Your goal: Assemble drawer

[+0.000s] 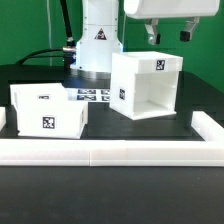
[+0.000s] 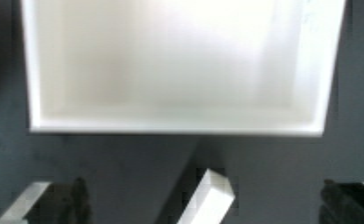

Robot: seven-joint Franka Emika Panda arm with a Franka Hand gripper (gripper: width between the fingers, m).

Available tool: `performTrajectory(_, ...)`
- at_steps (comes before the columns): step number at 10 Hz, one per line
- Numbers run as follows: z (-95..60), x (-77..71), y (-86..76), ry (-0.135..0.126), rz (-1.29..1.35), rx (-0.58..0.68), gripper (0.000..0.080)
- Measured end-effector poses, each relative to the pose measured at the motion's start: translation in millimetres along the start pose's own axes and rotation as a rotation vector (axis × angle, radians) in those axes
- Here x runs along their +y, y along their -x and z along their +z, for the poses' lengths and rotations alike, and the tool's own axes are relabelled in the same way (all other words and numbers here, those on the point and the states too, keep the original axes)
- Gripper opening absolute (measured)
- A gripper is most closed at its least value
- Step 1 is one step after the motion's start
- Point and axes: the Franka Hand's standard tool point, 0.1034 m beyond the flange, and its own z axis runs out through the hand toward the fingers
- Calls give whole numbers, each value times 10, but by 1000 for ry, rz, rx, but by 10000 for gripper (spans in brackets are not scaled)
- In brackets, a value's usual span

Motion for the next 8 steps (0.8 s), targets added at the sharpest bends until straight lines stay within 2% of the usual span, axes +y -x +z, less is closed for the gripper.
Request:
performTrajectory(4, 17, -10, 8, 0, 6, 2, 649)
performTrajectory(8, 240, -327, 333, -6, 25, -3, 649)
